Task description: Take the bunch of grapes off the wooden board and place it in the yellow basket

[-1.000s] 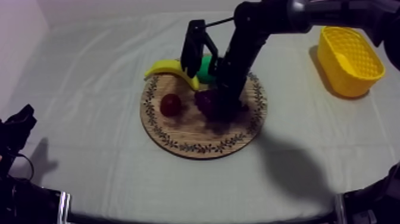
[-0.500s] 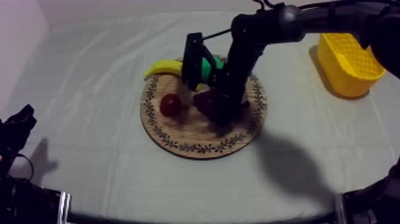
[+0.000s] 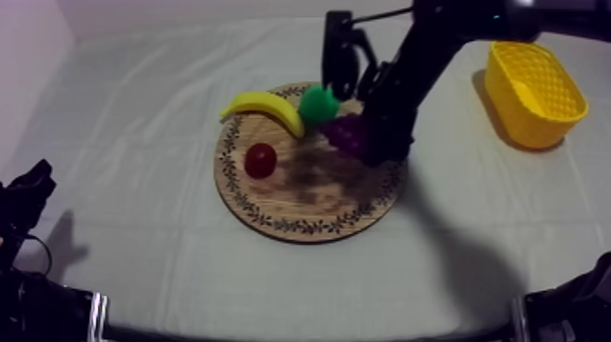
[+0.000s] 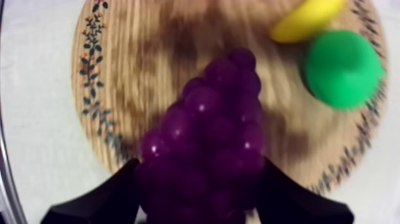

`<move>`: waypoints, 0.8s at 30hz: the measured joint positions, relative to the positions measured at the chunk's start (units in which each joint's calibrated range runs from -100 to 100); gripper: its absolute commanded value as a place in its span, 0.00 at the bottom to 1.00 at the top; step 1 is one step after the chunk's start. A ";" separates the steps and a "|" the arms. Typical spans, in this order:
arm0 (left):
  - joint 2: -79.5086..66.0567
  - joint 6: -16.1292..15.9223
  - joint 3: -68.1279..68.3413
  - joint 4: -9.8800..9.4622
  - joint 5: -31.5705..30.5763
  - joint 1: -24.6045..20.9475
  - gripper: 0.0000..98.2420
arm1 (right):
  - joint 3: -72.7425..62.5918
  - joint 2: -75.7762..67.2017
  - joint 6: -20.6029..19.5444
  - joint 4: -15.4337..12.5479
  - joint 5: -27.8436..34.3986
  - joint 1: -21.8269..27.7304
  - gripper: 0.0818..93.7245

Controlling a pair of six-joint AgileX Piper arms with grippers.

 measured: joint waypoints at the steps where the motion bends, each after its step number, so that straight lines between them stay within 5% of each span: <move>1: 0.00 0.00 0.00 0.00 0.00 0.00 0.00 | 0.24 -1.85 -0.20 0.00 0.92 0.76 0.45; 13: 0.00 0.00 0.00 0.00 0.00 0.00 0.00 | -2.96 -17.78 -2.46 -0.05 8.52 13.63 0.46; 24: 0.00 0.00 0.00 0.00 0.00 0.00 0.00 | -7.80 -14.30 -3.55 0.53 6.87 27.58 0.49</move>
